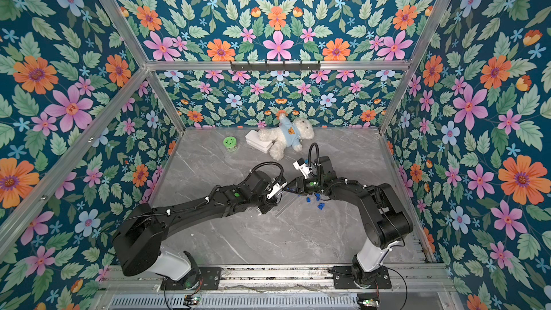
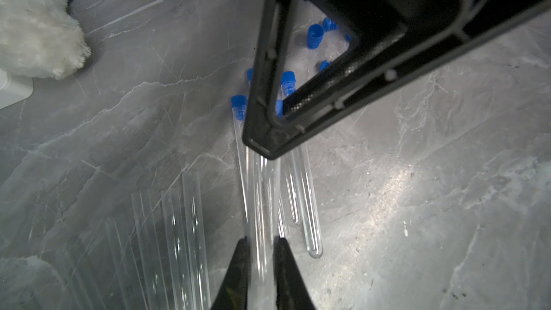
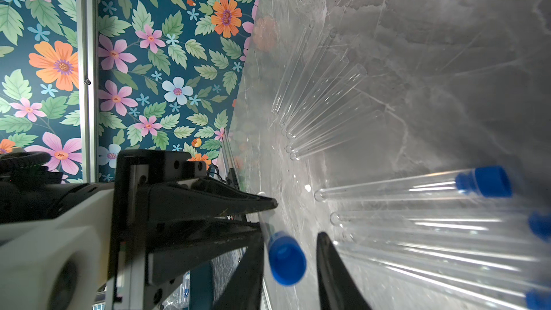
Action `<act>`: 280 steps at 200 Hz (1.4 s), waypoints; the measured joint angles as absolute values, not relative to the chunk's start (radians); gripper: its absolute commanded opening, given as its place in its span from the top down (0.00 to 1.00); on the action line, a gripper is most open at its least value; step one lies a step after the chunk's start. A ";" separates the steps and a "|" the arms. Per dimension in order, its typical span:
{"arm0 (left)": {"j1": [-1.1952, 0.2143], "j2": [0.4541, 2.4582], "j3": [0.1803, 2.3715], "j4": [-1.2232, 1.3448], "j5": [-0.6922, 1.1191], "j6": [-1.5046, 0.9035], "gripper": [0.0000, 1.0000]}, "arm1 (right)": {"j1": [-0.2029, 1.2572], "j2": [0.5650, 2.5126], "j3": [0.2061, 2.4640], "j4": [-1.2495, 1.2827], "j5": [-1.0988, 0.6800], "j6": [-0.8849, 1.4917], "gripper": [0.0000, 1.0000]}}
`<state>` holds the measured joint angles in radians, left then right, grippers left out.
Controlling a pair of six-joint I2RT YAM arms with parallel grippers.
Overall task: Remove stoppers from test tubes
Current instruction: Open the stopper on the test tube.
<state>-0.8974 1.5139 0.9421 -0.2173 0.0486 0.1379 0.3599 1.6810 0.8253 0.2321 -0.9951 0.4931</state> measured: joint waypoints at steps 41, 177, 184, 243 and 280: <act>-0.900 1.514 0.942 -0.217 0.049 0.138 0.95 | 0.360 1.679 0.825 0.232 -0.995 0.493 0.74; -0.903 1.521 0.943 -0.224 0.041 0.138 0.98 | 0.360 1.674 0.820 0.237 -1.005 0.493 0.94; -0.903 1.521 0.943 -0.224 0.041 0.138 0.98 | 0.360 1.674 0.820 0.237 -1.004 0.493 0.95; -0.904 1.527 0.951 -0.214 0.017 0.146 1.00 | 0.359 1.636 0.819 0.226 -0.978 0.487 1.00; -0.905 1.530 0.951 -0.201 0.009 0.160 1.00 | 0.349 1.615 0.815 0.215 -0.970 0.478 1.00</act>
<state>-0.9054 1.5295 0.9508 -0.2008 0.0093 0.1596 0.3492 1.6150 0.8146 0.2146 -0.9703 0.4782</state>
